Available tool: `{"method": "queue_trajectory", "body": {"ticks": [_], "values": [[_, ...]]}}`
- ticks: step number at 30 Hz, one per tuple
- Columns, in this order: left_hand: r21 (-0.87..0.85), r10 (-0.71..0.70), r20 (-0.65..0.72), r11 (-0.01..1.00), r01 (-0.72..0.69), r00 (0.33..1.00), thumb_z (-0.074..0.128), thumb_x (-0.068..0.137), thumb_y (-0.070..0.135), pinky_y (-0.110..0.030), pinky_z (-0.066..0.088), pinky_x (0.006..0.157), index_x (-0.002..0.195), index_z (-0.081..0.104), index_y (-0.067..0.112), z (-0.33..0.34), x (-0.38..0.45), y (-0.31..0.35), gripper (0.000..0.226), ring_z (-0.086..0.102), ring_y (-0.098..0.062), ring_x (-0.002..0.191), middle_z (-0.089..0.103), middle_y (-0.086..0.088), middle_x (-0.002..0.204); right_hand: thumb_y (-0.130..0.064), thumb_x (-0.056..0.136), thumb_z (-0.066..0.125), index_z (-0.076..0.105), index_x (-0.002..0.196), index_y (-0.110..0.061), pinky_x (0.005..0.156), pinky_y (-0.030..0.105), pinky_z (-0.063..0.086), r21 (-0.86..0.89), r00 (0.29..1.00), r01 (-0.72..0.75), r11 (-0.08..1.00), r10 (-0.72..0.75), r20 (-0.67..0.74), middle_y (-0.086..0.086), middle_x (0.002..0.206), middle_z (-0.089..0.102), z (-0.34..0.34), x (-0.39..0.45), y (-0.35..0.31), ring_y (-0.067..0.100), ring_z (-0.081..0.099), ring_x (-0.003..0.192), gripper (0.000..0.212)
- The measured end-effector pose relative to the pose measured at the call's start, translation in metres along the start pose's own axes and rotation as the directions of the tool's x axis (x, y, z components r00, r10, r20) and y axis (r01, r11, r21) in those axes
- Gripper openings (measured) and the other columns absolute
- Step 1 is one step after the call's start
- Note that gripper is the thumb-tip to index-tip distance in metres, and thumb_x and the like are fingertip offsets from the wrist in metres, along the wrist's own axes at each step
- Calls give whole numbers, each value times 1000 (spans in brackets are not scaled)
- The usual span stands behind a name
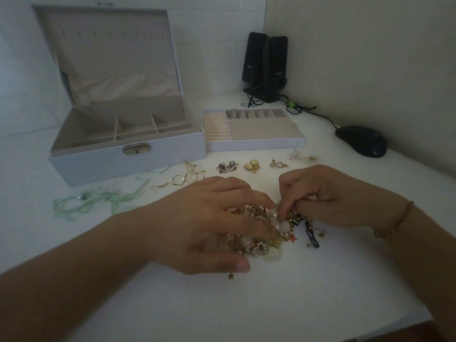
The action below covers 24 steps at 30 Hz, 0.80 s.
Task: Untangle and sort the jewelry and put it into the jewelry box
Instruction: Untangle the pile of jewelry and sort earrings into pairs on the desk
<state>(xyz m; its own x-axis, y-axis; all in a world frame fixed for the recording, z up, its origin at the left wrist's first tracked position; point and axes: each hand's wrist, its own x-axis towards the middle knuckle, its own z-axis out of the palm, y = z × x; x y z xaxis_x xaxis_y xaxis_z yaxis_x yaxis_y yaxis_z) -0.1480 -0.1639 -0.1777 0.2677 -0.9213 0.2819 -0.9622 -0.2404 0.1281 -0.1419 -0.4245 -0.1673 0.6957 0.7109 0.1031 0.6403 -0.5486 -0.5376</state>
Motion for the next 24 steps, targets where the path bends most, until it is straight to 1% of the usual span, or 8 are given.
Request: {"method": "queue_trajectory", "body": {"ticks": [3, 7, 9, 11, 14, 18, 21, 24], "values": [[2, 16, 14, 1000, -16, 1000, 58, 88, 51, -40, 41, 98, 122, 66, 22, 0, 0, 0, 45, 49, -21, 123, 52, -1, 138, -11, 82, 52, 73, 84, -31, 59, 16, 39, -56, 996, -5, 998, 0, -85, -7, 71, 57, -3, -1, 2, 10, 55, 64, 29], [-13, 14, -38, 1000, -14, 999, 61, 87, 49, -41, 43, 94, 107, 72, 15, 0, -3, -5, 40, 55, -24, 116, 59, -4, 130, -5, 82, 52, 74, 84, -23, 58, 18, 38, 10, 986, -7, 1000, 8, -167, -5, 65, 54, -7, -2, -1, 12, 49, 59, 28], [-17, 14, -52, 1000, -15, 999, 63, 86, 48, -40, 44, 92, 104, 72, 14, 2, -4, -5, 40, 57, -24, 113, 61, -4, 127, -11, 81, 52, 74, 79, -22, 58, 17, 38, 9, 991, 24, 1000, -23, -134, -7, 63, 55, -10, -5, -11, 10, 50, 57, 25], [-31, 17, -63, 999, -19, 998, 64, 86, 46, -39, 45, 89, 101, 73, 12, 2, -5, -4, 38, 58, -23, 109, 63, -3, 124, -15, 79, 58, 74, 76, -23, 56, 16, 38, -59, 998, 55, 997, -56, -26, -10, 63, 55, -11, -8, -25, 7, 51, 56, 19], [-48, 22, -69, 999, -25, 997, 66, 85, 45, -38, 46, 86, 97, 73, 12, 1, -4, -4, 36, 59, -23, 105, 65, -2, 117, -29, 79, 65, 74, 78, -32, 53, 19, 44, -311, 995, 74, 947, -49, 87, -15, 67, 58, -5, -13, -38, 1, 52, 56, 10], [-60, 26, -86, 998, -31, 996, 68, 84, 42, -38, 46, 85, 95, 73, 13, 1, -5, -5, 32, 59, -24, 102, 67, -1, 111, -52, 77, 55, 73, 78, -40, 54, 29, 54, -473, 1000, -5, 881, -7, -23, -18, 72, 65, 4, -22, -39, -1, 60, 61, 22], [-67, 25, -95, 997, -31, 995, 70, 83, 40, -37, 46, 85, 94, 73, 13, 1, -6, -5, 30, 59, -23, 101, 67, -1, 110, -59, 76, 52, 73, 76, -41, 53, 26, 52, -490, 994, -68, 869, 14, -113, -19, 69, 63, 7, -23, -36, -1, 59, 60, 28], [-63, 25, -107, 997, -32, 994, 70, 84, 39, -37, 47, 85, 94, 73, 13, 1, -6, -6, 28, 59, -22, 100, 67, -1, 109, -68, 74, 52, 71, 84, -46, 60, 16, 41, -458, 980, -196, 867, 156, -124, -21, 67, 55, 5, -20, -37, -2, 54, 64, 30]]}}
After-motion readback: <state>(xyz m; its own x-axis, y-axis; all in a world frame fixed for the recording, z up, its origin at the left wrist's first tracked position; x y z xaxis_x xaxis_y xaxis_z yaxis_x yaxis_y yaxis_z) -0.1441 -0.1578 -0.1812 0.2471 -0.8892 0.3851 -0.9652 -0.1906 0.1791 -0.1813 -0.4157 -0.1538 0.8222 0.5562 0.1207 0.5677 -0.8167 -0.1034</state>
